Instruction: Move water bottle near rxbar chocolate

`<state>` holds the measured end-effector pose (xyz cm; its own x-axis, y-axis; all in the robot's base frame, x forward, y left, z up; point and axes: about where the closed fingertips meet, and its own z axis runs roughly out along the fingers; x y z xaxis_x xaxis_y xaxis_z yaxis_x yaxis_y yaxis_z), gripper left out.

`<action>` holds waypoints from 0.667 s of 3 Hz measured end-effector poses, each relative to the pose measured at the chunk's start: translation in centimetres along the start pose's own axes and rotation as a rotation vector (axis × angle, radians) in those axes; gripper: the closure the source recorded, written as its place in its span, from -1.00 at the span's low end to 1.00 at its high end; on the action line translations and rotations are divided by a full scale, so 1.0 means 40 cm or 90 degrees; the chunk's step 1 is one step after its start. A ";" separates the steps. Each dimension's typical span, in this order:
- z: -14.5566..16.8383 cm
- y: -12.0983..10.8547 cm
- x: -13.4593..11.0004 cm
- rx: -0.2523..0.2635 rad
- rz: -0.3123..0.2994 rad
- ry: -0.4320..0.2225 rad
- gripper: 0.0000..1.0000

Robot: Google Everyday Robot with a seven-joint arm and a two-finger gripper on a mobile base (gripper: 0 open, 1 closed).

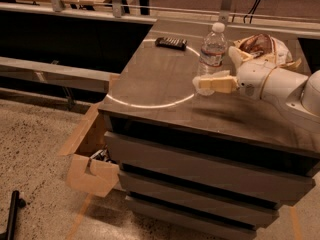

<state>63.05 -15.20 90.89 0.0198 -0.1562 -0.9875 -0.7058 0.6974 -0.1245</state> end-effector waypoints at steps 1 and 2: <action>0.029 -0.014 0.008 -0.001 0.012 -0.009 -0.22; 0.049 -0.021 0.013 0.002 0.022 -0.005 0.25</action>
Offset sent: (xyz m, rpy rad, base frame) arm 0.0288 0.0038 -0.0097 0.0353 0.0415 -0.0271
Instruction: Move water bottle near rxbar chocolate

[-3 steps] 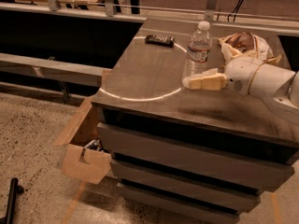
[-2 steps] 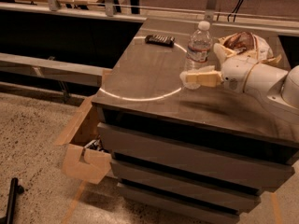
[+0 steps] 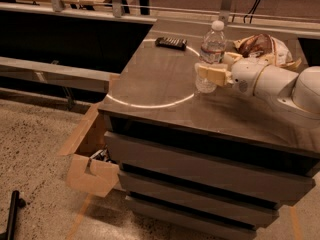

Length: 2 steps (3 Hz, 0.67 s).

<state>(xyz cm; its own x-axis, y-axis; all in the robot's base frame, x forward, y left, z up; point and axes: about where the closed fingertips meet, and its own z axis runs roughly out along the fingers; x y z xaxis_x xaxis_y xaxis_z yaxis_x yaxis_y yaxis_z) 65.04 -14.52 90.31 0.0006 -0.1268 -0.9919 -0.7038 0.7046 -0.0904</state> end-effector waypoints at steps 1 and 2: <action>0.018 -0.021 -0.031 0.031 0.002 0.004 0.71; 0.044 -0.079 -0.085 0.086 -0.012 0.005 1.00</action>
Offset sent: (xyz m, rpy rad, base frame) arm 0.0642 -0.0212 0.0641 -0.0382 -0.0596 -0.2464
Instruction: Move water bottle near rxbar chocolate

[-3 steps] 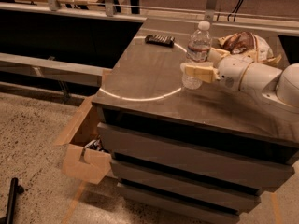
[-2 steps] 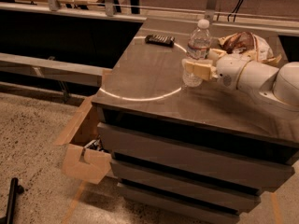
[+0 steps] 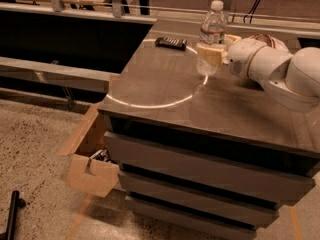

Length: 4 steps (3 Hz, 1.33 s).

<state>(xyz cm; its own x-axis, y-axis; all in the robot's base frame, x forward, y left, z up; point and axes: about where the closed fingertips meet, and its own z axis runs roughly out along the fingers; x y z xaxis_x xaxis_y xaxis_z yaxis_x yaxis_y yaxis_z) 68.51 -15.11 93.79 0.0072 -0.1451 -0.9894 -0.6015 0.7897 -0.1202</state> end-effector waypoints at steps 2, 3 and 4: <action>0.105 -0.106 -0.032 0.059 -0.020 0.011 1.00; 0.169 -0.126 -0.039 0.070 -0.014 0.006 1.00; 0.230 -0.136 -0.038 0.073 -0.003 -0.002 1.00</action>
Offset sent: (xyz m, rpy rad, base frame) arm 0.0981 -0.0094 0.0193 -0.0536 -0.0313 -0.1289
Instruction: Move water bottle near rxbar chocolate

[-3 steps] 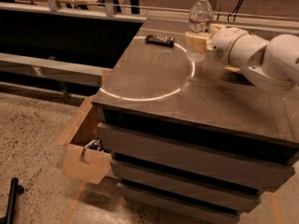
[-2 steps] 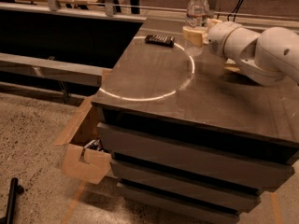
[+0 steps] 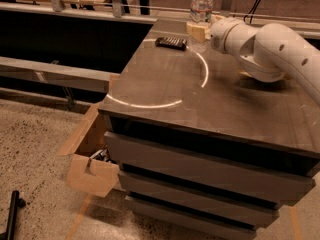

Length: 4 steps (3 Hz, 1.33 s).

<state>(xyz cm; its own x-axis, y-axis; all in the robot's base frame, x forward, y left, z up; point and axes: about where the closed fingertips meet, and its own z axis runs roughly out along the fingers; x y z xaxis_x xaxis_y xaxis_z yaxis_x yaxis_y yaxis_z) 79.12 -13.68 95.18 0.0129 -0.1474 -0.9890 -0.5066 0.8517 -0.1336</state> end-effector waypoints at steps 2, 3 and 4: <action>0.145 -0.069 0.058 -0.023 0.026 0.001 1.00; 0.152 -0.074 0.076 -0.029 0.024 0.004 1.00; 0.157 -0.074 0.088 -0.042 0.022 0.000 0.72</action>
Offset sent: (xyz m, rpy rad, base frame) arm 0.0646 0.0059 -0.0134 0.0513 0.0179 0.0147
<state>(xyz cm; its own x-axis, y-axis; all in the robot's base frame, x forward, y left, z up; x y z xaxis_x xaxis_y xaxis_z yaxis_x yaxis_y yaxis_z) 86.09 -13.54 91.69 -0.0052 -0.1179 -0.9930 -0.5622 0.8216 -0.0946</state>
